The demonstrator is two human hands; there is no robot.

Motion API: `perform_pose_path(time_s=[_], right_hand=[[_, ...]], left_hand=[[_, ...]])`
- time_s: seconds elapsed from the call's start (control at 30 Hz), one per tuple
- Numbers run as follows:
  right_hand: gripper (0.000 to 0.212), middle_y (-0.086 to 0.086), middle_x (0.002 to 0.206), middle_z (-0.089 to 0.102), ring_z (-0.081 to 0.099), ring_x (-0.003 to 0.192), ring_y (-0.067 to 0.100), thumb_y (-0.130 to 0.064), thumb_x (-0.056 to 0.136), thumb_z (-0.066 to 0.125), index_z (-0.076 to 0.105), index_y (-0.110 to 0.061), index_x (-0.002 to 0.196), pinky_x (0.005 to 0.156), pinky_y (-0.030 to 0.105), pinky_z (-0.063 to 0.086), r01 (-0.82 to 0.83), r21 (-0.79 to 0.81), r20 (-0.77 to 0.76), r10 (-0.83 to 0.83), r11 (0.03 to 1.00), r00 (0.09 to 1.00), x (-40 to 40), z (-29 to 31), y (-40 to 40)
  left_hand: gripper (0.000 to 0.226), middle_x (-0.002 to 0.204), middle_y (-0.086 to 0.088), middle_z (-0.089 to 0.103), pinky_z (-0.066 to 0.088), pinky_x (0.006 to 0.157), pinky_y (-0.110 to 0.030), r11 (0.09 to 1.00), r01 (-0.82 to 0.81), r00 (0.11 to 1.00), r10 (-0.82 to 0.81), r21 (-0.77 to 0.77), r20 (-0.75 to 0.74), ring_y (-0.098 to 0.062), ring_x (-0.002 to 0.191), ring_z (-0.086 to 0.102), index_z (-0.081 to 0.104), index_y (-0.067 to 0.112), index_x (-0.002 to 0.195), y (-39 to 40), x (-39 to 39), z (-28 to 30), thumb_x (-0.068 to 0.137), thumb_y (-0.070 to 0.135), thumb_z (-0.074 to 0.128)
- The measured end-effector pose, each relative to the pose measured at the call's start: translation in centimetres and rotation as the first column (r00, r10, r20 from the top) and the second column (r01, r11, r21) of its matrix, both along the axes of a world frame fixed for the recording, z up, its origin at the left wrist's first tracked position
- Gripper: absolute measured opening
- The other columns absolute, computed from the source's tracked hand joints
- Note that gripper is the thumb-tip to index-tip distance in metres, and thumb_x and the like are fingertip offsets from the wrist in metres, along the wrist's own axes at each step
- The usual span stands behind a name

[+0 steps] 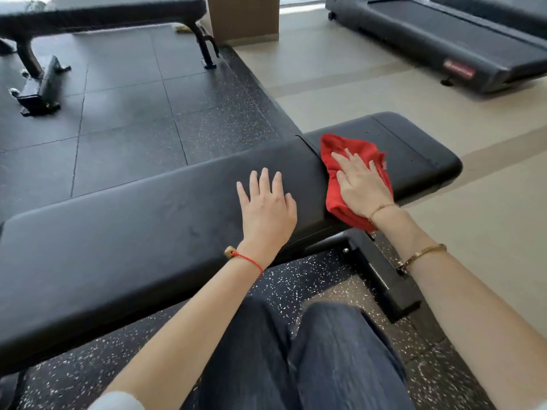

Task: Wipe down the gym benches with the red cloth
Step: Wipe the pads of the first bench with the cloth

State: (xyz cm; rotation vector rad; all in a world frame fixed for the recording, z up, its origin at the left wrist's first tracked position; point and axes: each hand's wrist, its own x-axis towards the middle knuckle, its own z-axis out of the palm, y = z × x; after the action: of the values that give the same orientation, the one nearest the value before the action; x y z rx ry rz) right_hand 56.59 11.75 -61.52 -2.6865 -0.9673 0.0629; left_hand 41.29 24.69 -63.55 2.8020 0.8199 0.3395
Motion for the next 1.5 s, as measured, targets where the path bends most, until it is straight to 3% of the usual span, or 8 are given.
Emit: perform_pose_path(time_s=[0.17,0.43,0.57,0.77,1.07,1.2,1.33,1.5], right_hand=[[0.050,0.003,0.162,0.006,0.005,0.150,0.022,-0.025,0.102,0.023,0.020,-0.026,0.152,0.121,0.044,-0.003,0.104,-0.073,-0.068,-0.109,0.992,0.992,3.5,1.2,3.7],[0.049,0.000,0.161,0.014,0.009,0.149,0.019,-0.022,0.102,0.032,0.026,-0.031,0.150,0.120,0.038,-0.003,-0.237,0.017,-0.050,0.237,0.971,0.970,2.5,0.6,0.3],[0.049,0.000,0.160,0.018,0.013,0.149,0.019,-0.021,0.101,0.034,0.030,-0.030,0.149,0.121,0.038,0.000,-0.238,0.051,-0.023,0.240,0.970,0.971,4.6,0.2,-1.7],[0.050,0.002,0.162,0.006,0.004,0.150,0.021,-0.023,0.102,0.028,0.021,-0.028,0.152,0.121,0.041,-0.005,-0.215,-0.034,-0.074,0.212,0.976,0.975,9.9,1.0,1.2],[0.051,-0.003,0.161,0.014,0.008,0.149,0.017,-0.022,0.102,0.034,0.024,-0.030,0.151,0.121,0.034,-0.001,-0.559,0.045,-0.007,0.560,0.828,0.829,8.2,0.3,-2.5],[0.050,-0.002,0.161,0.015,0.011,0.149,0.017,-0.021,0.102,0.034,0.026,-0.031,0.150,0.120,0.034,0.000,-0.487,0.053,-0.019,0.489,0.872,0.872,11.5,0.3,-4.2],[0.050,0.003,0.162,0.009,0.007,0.150,0.024,-0.020,0.102,0.031,0.023,-0.027,0.151,0.120,0.042,-0.001,-0.364,-0.020,-0.044,0.363,0.931,0.931,13.7,1.0,-0.5],[0.051,0.001,0.162,0.009,0.007,0.150,0.022,-0.021,0.102,0.032,0.023,-0.029,0.151,0.122,0.042,-0.001,-0.515,0.008,-0.021,0.515,0.857,0.857,10.1,0.7,0.6]], left_hand=[[0.059,0.163,-0.013,0.017,0.006,0.120,-0.060,0.999,0.023,0.998,-0.021,0.033,-0.056,-0.035,0.151,0.009,0.020,0.012,0.155,-0.3,0.1,0.1,0.102,0.035,0.027],[0.056,0.160,-0.008,0.028,0.009,0.121,-0.056,1.000,-0.018,0.999,0.018,0.009,-0.031,-0.030,0.149,0.017,0.032,0.015,0.151,-0.2,0.3,0.7,0.099,0.037,0.035],[0.049,0.150,-0.005,0.042,0.010,0.120,-0.056,0.992,-0.124,0.992,0.124,-0.019,0.031,-0.026,0.144,0.028,0.044,0.016,0.142,-1.0,1.6,1.4,0.098,0.036,0.037],[0.047,0.149,-0.006,0.041,0.011,0.121,-0.055,0.980,-0.189,0.976,0.194,-0.057,0.098,-0.024,0.143,0.028,0.044,0.016,0.142,-3.2,5.6,1.5,0.098,0.033,0.040],[0.042,0.142,-0.006,0.048,0.020,0.118,-0.053,0.963,-0.268,0.953,0.264,0.010,0.150,-0.028,0.136,0.036,0.053,0.018,0.134,-4.2,8.7,0.1,0.095,0.031,0.045],[0.041,0.141,-0.006,0.049,0.022,0.117,-0.055,0.964,-0.266,0.952,0.259,0.019,0.163,-0.029,0.135,0.037,0.053,0.017,0.133,-4.3,8.8,-0.1,0.094,0.031,0.046],[0.042,0.142,-0.006,0.049,0.021,0.117,-0.055,0.965,-0.261,0.954,0.255,0.018,0.155,-0.029,0.136,0.036,0.052,0.016,0.134,-4.4,8.7,0.1,0.095,0.030,0.046],[0.045,0.148,-0.007,0.044,0.018,0.118,-0.055,0.966,-0.259,0.958,0.255,0.013,0.133,-0.028,0.140,0.033,0.048,0.017,0.139,-4.5,8.7,0.0,0.097,0.030,0.044]])
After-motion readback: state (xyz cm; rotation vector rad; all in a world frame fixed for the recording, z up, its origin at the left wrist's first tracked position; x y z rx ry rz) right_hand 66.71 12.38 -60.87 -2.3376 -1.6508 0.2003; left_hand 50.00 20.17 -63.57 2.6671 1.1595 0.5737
